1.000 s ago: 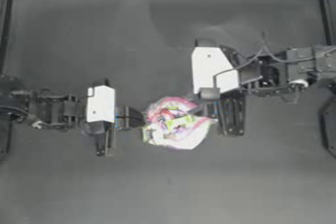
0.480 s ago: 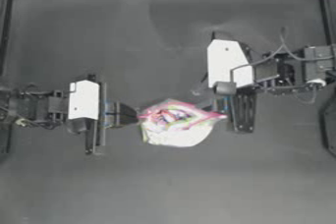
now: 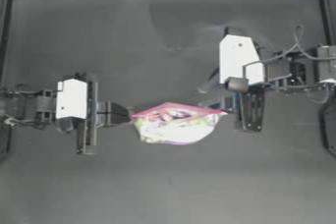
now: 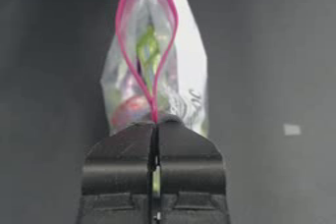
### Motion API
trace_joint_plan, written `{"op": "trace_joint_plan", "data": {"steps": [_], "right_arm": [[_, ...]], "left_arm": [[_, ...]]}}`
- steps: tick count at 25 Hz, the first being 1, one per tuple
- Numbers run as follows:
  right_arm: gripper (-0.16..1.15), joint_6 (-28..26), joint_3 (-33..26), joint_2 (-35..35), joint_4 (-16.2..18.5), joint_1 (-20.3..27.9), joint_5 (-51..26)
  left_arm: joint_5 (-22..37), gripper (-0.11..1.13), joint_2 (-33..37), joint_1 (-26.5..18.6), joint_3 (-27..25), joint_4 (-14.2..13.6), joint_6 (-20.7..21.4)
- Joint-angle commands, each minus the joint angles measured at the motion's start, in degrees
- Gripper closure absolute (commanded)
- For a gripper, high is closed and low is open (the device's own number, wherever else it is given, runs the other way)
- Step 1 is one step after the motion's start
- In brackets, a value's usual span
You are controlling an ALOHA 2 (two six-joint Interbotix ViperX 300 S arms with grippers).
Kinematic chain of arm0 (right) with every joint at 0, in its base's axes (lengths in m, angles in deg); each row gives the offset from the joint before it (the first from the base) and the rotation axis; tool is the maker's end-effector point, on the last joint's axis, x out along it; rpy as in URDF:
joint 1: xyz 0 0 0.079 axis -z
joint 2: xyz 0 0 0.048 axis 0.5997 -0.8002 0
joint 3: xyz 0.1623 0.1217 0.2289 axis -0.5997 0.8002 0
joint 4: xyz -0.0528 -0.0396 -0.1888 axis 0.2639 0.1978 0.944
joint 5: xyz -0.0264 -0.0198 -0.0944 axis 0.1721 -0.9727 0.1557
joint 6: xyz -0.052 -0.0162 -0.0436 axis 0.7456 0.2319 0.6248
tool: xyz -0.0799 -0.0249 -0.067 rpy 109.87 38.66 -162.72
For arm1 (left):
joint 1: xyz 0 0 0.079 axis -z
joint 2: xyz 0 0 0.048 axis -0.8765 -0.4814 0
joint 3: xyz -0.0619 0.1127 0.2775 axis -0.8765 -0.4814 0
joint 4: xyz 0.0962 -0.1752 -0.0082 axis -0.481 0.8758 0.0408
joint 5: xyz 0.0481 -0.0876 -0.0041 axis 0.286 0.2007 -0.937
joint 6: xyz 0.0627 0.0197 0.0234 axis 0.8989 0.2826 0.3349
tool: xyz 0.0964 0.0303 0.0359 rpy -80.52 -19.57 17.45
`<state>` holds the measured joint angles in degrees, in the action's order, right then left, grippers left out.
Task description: Put candy in bag
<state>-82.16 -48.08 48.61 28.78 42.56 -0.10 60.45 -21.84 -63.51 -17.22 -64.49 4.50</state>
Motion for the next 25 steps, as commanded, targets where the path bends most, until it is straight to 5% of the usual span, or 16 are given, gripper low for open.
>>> {"op": "trace_joint_plan", "data": {"steps": [1,7,15,17,25], "right_arm": [[0.26,-0.1,-0.2,1.3,-0.2,-0.1,1.0],[0.26,0.0,0.0,1.3,-0.2,-0.1,1.3],[0.26,0.0,0.0,1.3,0.1,-0.3,1.9],[0.26,0.0,0.0,1.3,0.2,-0.3,2.0],[0.26,0.4,0.0,1.5,0.4,-0.3,2.7]], "left_arm": [[-0.3,0.98,2.2,-0.1,0.4,0.1,0.1],[0.1,0.88,1.9,0.0,0.4,0.2,0.0],[0.1,0.06,1.1,0.0,0.5,0.2,-0.2],[0.1,-0.06,0.9,0.0,0.7,0.2,-0.2],[1.5,0.0,3.7,-0.2,0.9,0.2,-0.2]]}}
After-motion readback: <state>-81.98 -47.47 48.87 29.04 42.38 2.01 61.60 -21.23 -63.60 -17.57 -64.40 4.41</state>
